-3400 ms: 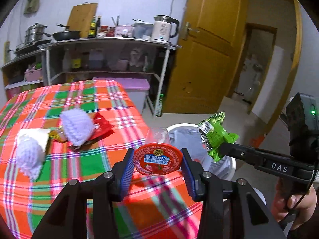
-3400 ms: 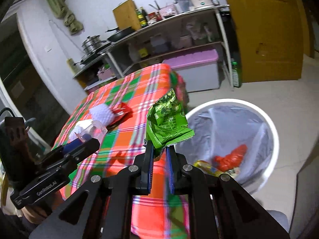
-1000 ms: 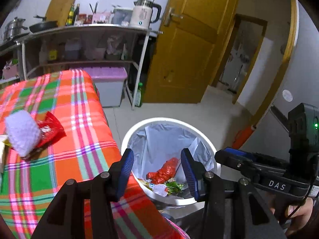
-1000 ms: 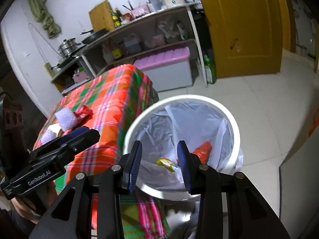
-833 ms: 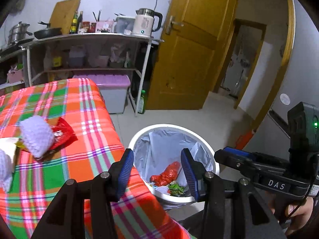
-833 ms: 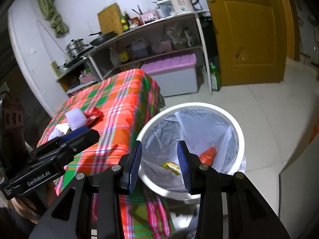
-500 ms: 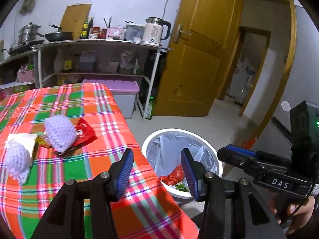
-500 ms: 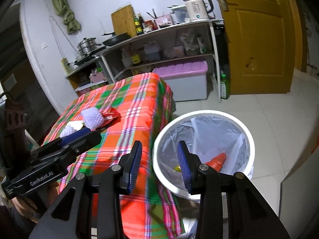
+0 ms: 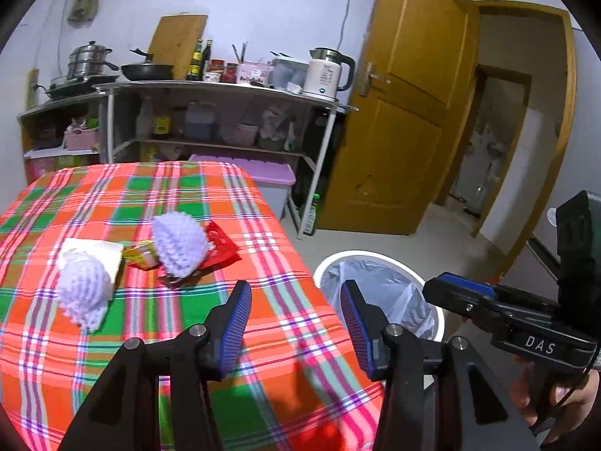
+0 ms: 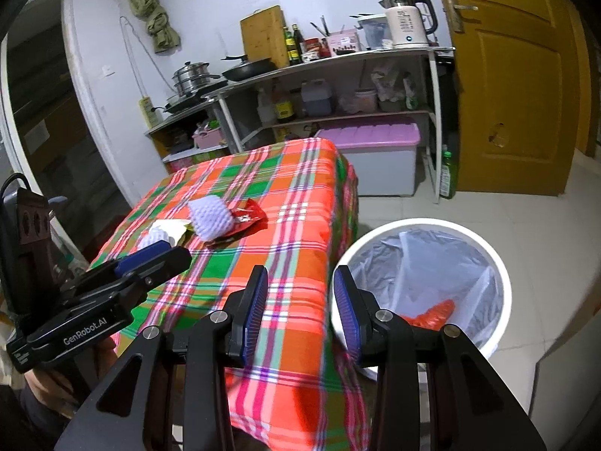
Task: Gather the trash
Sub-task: 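Move both open tools back toward the foam mesh sleeves on the table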
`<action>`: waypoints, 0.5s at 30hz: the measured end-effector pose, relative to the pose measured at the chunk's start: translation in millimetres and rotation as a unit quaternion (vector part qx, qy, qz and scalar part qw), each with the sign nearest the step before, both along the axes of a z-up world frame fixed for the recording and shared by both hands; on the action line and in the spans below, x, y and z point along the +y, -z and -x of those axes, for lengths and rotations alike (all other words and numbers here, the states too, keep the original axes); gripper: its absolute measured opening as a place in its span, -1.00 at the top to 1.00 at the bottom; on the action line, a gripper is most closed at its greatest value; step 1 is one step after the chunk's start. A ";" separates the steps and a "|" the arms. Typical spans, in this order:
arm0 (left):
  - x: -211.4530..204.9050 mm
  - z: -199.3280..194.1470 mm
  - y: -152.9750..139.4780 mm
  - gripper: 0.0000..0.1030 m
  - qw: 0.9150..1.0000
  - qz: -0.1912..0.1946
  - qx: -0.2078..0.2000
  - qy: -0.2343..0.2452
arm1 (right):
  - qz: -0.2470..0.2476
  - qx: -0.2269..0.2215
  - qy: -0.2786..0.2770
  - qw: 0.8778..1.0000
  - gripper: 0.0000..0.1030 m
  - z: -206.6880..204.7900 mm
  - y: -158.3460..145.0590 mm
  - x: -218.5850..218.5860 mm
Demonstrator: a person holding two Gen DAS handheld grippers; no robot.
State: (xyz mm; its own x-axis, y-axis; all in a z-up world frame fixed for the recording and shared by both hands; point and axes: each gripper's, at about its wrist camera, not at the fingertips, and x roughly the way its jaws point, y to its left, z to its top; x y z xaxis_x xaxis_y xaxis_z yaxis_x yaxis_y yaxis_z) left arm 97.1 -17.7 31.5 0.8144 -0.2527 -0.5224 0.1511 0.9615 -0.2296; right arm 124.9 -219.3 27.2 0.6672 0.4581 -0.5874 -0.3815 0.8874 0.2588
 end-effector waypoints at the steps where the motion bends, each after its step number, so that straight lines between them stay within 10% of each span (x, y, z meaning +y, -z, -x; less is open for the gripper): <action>1: 2.9 0.8 0.3 0.05 1.000 0.000 0.000 -0.004 | 0.000 0.000 -0.002 1.000 0.27 0.3 0.1 1.8; 15: 61.1 8.3 16.2 0.05 0.997 -0.008 0.010 -0.077 | 0.007 0.009 -0.056 0.998 0.27 -14.3 8.6 45.8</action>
